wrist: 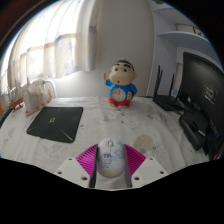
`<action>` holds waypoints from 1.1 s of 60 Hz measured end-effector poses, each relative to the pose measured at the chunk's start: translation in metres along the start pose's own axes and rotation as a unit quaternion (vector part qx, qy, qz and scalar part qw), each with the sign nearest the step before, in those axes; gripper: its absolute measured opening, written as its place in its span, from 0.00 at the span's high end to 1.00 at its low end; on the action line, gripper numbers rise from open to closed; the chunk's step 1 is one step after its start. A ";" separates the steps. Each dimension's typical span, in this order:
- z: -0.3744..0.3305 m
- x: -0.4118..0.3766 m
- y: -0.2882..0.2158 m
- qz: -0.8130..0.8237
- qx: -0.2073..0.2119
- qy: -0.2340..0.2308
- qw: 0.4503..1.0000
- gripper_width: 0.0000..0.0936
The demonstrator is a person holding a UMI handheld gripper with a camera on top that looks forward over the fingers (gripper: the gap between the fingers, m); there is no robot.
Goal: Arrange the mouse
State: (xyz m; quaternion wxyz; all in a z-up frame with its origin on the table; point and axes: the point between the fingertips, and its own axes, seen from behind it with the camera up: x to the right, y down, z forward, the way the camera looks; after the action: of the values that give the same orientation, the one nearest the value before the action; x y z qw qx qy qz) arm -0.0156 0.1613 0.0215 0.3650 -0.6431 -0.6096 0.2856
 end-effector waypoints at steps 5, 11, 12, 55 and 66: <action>-0.015 -0.022 -0.047 0.000 0.021 -0.017 1.000 0.58; -0.022 -0.070 -0.110 0.008 0.045 -0.053 0.998 0.59; -0.021 -0.078 -0.120 0.011 0.049 -0.059 0.997 0.59; 0.051 -0.235 -0.077 -0.018 -0.039 -0.072 0.996 0.09; -0.088 -0.188 -0.085 -0.010 -0.067 -0.061 0.996 0.09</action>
State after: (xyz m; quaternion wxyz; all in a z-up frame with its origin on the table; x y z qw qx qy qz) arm -0.0108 -0.0371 0.1260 0.2859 -0.6414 -0.6549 0.2792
